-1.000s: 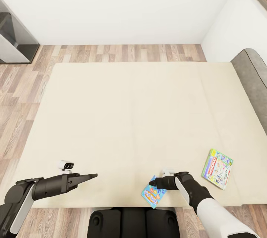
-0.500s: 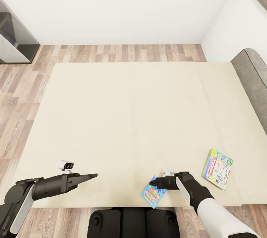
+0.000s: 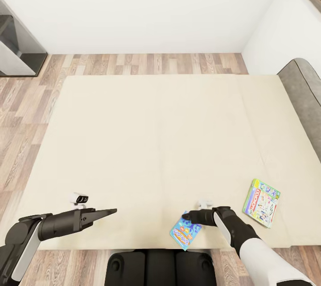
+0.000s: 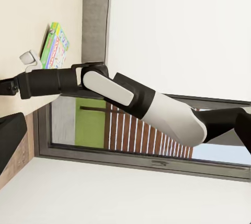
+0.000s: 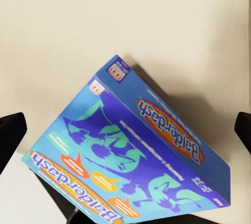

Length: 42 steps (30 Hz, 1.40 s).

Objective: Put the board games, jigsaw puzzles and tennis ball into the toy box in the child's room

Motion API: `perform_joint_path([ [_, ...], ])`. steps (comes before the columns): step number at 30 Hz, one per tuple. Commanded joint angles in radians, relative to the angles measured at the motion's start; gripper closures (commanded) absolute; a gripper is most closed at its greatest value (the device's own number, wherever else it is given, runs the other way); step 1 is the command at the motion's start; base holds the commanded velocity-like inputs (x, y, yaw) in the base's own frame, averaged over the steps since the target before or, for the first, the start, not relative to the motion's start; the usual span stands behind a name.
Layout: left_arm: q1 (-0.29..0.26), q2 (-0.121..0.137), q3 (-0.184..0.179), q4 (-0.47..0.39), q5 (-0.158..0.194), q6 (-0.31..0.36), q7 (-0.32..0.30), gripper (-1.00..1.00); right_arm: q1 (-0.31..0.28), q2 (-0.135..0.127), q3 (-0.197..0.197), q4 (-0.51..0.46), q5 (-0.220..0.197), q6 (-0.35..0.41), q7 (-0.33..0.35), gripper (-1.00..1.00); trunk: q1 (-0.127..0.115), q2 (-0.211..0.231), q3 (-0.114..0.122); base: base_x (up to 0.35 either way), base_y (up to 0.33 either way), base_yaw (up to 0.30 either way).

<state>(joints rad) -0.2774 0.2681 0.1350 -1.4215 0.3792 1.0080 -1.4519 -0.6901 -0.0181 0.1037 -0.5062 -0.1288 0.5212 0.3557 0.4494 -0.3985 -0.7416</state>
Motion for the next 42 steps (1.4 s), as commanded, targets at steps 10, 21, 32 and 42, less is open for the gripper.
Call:
perform_joint_path([
  [10,0.000,0.000,0.000,-0.001,0.001,0.011,-0.004,-1.00,0.000,-0.002,0.007,-0.002,-0.010,0.001,-0.004,-1.00,0.001,-0.001,-0.001,0.000,0.000,0.000],
  [21,0.000,0.000,0.000,0.000,0.001,0.011,-0.004,-1.00,0.000,-0.009,0.007,-0.002,-0.013,0.020,0.004,-1.00,0.001,-0.001,-0.001,0.000,0.000,0.000],
  [32,0.000,0.000,0.000,0.000,0.001,0.011,-0.005,-1.00,0.001,-0.028,0.006,0.000,-0.015,0.018,0.006,-1.00,0.001,-0.001,-0.001,0.000,0.000,0.000],
  [42,0.000,-0.001,0.000,0.000,0.001,0.011,-0.006,-1.00,0.002,-0.066,0.006,0.008,-0.028,0.017,0.008,-1.00,0.001,-0.001,-0.001,0.000,0.000,0.000],
])
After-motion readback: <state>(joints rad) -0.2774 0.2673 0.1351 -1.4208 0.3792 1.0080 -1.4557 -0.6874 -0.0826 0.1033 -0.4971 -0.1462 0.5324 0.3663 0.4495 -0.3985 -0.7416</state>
